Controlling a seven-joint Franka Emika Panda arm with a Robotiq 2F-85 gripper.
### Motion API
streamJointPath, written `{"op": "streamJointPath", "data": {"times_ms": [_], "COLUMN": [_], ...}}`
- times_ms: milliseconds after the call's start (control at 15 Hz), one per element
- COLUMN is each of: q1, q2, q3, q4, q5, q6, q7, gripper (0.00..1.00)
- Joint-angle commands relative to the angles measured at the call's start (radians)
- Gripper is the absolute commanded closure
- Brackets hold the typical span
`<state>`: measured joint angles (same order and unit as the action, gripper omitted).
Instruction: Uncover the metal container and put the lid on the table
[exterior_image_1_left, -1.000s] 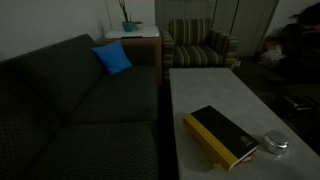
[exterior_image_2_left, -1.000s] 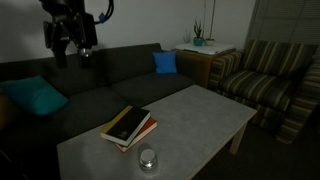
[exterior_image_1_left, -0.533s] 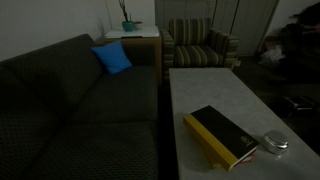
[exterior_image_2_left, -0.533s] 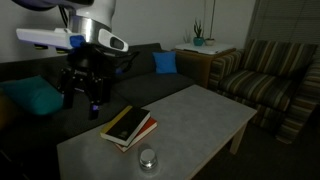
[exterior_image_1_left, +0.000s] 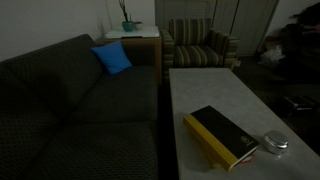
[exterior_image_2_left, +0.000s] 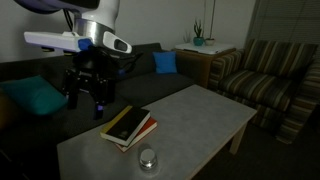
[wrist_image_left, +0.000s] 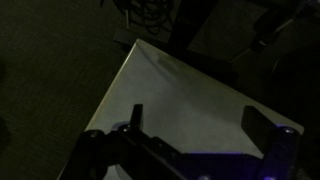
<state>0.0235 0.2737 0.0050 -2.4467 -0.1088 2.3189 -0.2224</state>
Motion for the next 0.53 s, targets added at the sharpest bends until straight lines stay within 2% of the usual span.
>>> {"op": "streamJointPath", "data": {"times_ms": [0, 200, 467], "q1": [-0.027, -0.077, -0.164], "q2": [0.088, 0.215, 0.423], "q3": [-0.003, 0.015, 0.053], "q4": [0.041, 0.098, 0.224], "q5": [-0.030, 0.020, 0.086], "q6": [0.086, 0.178, 0.182], "q7": [-0.034, -0.114, -0.218], "gripper": [0.00, 0.00, 0.00]}}
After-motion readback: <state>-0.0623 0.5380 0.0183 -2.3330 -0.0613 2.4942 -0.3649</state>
